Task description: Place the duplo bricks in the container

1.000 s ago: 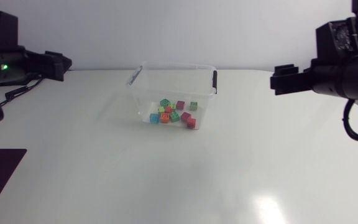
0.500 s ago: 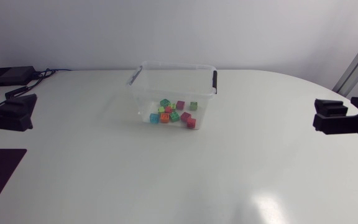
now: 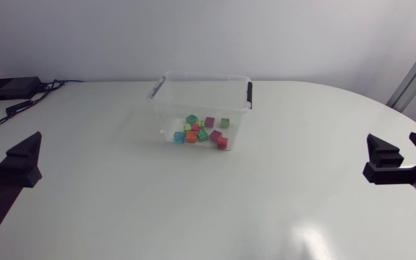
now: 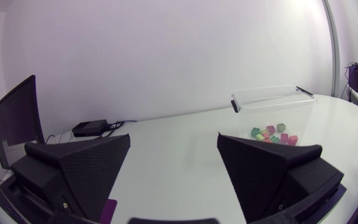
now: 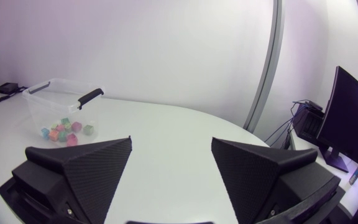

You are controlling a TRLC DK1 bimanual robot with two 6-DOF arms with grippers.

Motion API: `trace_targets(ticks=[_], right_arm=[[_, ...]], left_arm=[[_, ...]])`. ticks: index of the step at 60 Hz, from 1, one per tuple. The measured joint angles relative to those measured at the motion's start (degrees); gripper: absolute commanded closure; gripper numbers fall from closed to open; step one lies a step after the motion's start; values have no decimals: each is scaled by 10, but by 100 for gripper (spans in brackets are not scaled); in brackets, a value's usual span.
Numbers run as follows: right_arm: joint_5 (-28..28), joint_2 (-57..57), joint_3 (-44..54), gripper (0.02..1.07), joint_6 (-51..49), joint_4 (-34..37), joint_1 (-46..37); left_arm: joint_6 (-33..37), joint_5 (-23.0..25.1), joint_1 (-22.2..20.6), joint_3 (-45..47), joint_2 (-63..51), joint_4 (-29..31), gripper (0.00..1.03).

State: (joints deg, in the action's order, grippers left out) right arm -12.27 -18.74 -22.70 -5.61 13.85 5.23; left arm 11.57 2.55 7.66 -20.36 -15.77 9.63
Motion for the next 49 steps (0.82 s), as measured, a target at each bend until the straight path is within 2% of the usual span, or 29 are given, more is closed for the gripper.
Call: trace_targets(ticks=[42, 49], right_arm=[[114, 171, 200, 12, 39, -124, -46], [121, 182, 215, 12, 41, -128, -50]], left_arm=[[-91, -20, -69, 179, 144, -84, 6], [-101, -23, -74, 192, 152, -87, 6]])
